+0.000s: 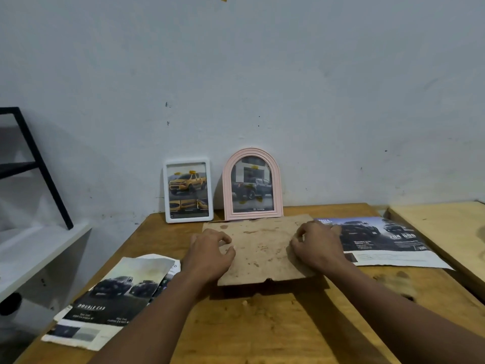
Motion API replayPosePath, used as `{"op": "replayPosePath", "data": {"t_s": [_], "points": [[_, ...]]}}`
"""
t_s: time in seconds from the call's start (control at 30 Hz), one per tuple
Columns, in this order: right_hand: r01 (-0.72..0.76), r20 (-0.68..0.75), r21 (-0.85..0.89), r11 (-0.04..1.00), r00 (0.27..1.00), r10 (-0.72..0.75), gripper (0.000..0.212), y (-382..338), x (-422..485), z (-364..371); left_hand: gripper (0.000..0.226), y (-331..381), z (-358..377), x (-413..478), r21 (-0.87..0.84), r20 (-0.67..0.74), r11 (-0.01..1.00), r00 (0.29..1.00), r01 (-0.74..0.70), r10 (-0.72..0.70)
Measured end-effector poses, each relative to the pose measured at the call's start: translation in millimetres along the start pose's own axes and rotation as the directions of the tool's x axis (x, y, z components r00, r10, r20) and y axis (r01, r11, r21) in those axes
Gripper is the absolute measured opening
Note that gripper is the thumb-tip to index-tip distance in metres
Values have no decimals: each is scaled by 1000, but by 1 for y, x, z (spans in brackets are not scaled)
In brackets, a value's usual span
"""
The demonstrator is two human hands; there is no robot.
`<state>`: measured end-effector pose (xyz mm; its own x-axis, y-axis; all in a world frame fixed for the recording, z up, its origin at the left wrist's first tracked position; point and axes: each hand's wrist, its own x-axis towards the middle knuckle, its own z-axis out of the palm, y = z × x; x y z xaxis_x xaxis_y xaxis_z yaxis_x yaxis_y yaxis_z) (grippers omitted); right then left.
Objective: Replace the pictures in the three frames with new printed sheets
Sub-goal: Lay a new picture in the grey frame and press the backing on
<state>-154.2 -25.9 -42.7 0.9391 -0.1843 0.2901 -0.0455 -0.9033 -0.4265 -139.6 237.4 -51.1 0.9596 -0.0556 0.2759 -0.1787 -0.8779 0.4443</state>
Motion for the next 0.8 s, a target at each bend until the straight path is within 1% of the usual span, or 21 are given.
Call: {"op": "replayPosePath", "data": {"t_s": [0.1, 0.23, 0.3, 0.43, 0.53, 0.67, 0.8], "points": [[-9, 46, -23, 1000, 999, 10, 26, -4, 22, 13, 30, -11, 9, 22, -6, 46, 1000, 999, 24, -24], [-27, 87, 2, 1000, 996, 27, 30, 2, 45, 34, 32, -21, 21, 45, -9, 88, 1000, 996, 30, -29], [-13, 105, -29, 999, 994, 16, 31, 6, 49, 41, 32, -25, 26, 51, -7, 103, 1000, 994, 23, -22], [-5, 100, -67, 998, 995, 12, 34, 9, 53, 46, 34, -30, 34, 57, -34, 106, 999, 994, -10, 13], [10, 98, -138, 990, 995, 4, 36, 6, 52, 45, 35, -32, 36, 57, -46, 107, 999, 994, -13, 18], [-25, 83, -208, 978, 996, 43, 42, 1, 50, 49, 45, -35, 41, 53, 3, 101, 1000, 995, -20, 20], [-42, 108, -213, 976, 992, 67, 41, -2, 44, 52, 53, -40, 46, 50, -40, 134, 999, 991, -23, 28]]}}
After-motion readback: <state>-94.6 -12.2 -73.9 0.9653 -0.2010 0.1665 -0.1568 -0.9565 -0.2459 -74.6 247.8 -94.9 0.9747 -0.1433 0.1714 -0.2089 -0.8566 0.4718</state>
